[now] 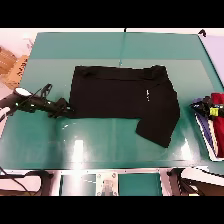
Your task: Fold the shirts.
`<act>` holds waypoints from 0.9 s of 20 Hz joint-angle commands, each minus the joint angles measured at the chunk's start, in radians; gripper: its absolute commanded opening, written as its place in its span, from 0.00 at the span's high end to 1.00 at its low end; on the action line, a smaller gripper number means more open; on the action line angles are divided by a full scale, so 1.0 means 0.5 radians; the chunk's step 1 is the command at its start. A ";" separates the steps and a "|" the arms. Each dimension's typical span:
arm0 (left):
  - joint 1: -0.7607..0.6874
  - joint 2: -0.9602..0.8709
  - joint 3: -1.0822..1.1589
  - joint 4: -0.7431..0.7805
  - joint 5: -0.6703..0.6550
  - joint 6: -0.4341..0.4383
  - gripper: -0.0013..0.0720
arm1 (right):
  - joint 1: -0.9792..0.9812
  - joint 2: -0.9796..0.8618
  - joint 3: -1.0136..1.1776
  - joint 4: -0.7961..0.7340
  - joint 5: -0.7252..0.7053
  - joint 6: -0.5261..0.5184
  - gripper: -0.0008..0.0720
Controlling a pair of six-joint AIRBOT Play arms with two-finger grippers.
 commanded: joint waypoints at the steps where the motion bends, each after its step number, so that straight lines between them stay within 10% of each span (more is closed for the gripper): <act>1: -0.089 -0.072 -0.020 -0.102 0.028 0.176 0.34 | -0.002 -0.005 -0.015 -0.002 -0.005 -0.001 0.72; 2: -0.082 -0.072 0.000 -0.098 0.032 0.202 0.75 | -0.004 -0.004 -0.017 -0.003 -0.003 0.000 0.67; 3: -0.071 -0.072 0.024 -0.082 0.037 0.199 0.95 | -0.005 -0.004 -0.017 -0.011 0.002 0.018 0.58; 5: -0.053 -0.072 0.069 -0.078 0.034 0.200 0.95 | -0.005 -0.005 -0.030 -0.095 0.001 0.099 0.45; 18: -0.053 -0.072 0.154 -0.048 -0.011 0.200 0.95 | 0.153 -0.346 -0.164 -0.041 -0.232 0.089 0.45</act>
